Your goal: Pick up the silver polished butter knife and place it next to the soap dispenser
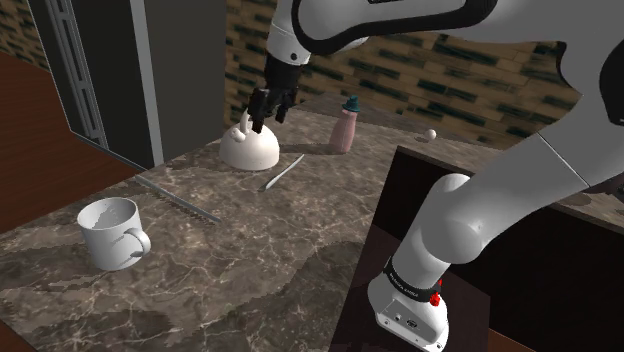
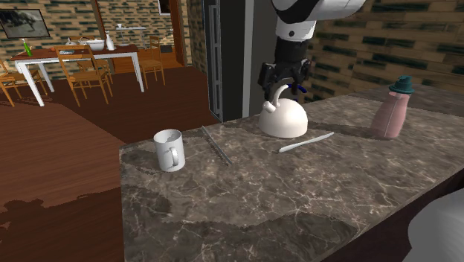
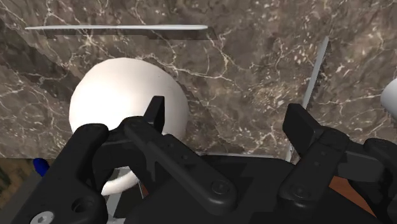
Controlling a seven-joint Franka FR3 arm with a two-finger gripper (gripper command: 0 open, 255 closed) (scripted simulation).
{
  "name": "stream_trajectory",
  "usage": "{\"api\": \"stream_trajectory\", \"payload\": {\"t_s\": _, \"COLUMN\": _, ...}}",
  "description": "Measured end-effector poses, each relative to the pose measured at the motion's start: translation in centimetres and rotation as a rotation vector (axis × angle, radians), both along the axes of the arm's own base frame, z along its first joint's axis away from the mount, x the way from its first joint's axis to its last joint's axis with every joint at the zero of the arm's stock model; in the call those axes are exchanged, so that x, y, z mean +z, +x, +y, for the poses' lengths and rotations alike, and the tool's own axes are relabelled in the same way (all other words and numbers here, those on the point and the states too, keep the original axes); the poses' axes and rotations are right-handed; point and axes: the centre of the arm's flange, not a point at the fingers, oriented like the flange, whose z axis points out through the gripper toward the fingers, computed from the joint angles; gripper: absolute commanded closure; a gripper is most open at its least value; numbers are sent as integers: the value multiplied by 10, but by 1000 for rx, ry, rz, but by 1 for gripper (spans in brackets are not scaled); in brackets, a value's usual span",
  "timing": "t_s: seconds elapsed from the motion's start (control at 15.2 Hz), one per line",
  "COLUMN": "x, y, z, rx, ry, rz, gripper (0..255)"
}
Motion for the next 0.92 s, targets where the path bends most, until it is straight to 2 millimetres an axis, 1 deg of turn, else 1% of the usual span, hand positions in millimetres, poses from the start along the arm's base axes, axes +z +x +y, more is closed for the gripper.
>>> {"api": "stream_trajectory", "payload": {"t_s": 0.2, "x": -24, "y": 19, "z": 31, "rx": 10, "ry": 6, "rz": 1, "gripper": 0}}
{"api": "stream_trajectory", "payload": {"t_s": 0.26, "x": -32, "y": 23, "z": 40, "rx": 13, "ry": 7, "rz": 2, "gripper": 0}}
{"api": "stream_trajectory", "payload": {"t_s": 0.33, "x": -35, "y": 31, "z": 49, "rx": 16, "ry": 9, "rz": 2, "gripper": 0}}
{"api": "stream_trajectory", "payload": {"t_s": 0.53, "x": -56, "y": 49, "z": 76, "rx": 26, "ry": 15, "rz": 2, "gripper": 0}}
{"api": "stream_trajectory", "payload": {"t_s": 0.59, "x": -62, "y": 57, "z": 83, "rx": 30, "ry": 17, "rz": 2, "gripper": 0}}
{"api": "stream_trajectory", "payload": {"t_s": 0.73, "x": -81, "y": 69, "z": 100, "rx": 37, "ry": 20, "rz": 4, "gripper": 0}}
{"api": "stream_trajectory", "payload": {"t_s": 0.92, "x": -96, "y": 84, "z": 130, "rx": 46, "ry": 26, "rz": 5, "gripper": 0}}
